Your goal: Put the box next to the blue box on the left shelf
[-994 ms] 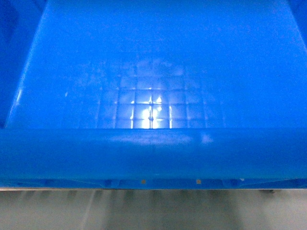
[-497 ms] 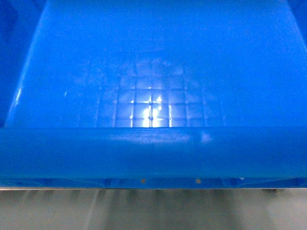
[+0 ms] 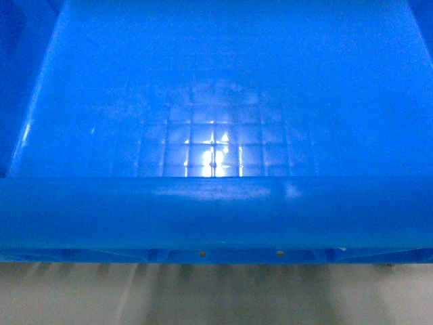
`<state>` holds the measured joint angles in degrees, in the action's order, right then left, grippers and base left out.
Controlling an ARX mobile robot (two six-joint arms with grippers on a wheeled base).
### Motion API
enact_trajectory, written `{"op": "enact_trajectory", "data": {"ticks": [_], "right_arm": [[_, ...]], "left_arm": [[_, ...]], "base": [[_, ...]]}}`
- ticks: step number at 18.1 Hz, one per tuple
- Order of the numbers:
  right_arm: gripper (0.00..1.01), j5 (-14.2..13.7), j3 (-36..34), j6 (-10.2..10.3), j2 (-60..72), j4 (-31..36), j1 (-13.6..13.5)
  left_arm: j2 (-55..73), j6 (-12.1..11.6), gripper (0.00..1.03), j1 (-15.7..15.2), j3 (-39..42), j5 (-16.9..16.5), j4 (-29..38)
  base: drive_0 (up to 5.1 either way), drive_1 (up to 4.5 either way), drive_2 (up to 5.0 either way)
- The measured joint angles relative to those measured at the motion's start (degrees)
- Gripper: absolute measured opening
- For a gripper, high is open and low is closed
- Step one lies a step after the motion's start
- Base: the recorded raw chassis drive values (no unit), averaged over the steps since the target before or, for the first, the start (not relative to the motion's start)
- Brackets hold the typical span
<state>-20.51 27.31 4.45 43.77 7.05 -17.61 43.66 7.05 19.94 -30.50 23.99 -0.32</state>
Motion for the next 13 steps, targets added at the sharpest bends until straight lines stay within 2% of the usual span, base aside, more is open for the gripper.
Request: {"op": "enact_trajectory", "data": {"ticks": [13], "right_arm": [[0.09, 0.0, 0.0, 0.0, 0.0, -0.2, 0.0]], "left_arm": [[0.0, 0.0, 0.07, 0.0, 0.0, 0.0, -0.2]], "base": [[0.0, 0.00, 0.0]]}}
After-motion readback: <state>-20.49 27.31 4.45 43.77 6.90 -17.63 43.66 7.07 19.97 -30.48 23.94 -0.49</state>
